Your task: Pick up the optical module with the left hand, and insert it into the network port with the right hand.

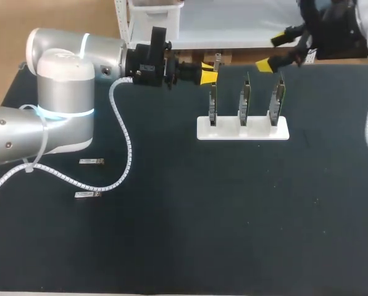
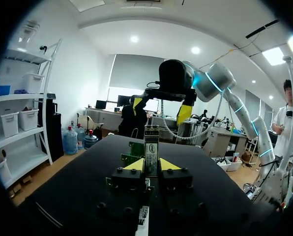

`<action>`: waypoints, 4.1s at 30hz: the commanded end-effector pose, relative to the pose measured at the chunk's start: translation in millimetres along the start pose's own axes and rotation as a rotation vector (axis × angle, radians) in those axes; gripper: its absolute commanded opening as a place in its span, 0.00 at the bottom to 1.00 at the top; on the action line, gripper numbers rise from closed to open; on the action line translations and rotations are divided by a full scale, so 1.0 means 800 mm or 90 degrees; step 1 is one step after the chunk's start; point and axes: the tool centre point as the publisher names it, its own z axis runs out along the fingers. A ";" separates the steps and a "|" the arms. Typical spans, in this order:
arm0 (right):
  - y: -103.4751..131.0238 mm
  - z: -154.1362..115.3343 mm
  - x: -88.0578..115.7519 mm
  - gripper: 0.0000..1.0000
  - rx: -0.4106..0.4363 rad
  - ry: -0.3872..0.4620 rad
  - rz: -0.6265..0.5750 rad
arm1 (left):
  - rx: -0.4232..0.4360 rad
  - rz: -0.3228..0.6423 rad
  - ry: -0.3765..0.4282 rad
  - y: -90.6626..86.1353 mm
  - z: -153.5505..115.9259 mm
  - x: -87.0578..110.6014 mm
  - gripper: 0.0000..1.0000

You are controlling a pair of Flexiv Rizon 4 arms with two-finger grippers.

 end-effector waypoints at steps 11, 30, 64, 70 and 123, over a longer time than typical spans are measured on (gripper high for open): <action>0.003 0.039 -0.019 1.00 -0.318 -0.019 -0.002 | 0.001 0.000 0.001 0.001 -0.001 0.000 0.00; 0.036 0.046 -0.023 1.00 -0.180 -0.067 -0.017 | 0.001 0.000 0.001 0.001 -0.001 0.000 0.00; 0.046 0.081 -0.048 1.00 -0.229 -0.066 -0.045 | 0.001 0.000 0.001 0.001 -0.001 0.000 0.00; 0.050 0.085 -0.048 1.00 -0.235 -0.063 -0.043 | 0.001 0.000 0.001 0.001 -0.001 0.000 0.00; 0.057 0.093 -0.055 0.00 -0.243 -0.058 -0.050 | 0.001 0.000 0.001 0.001 -0.001 0.000 0.00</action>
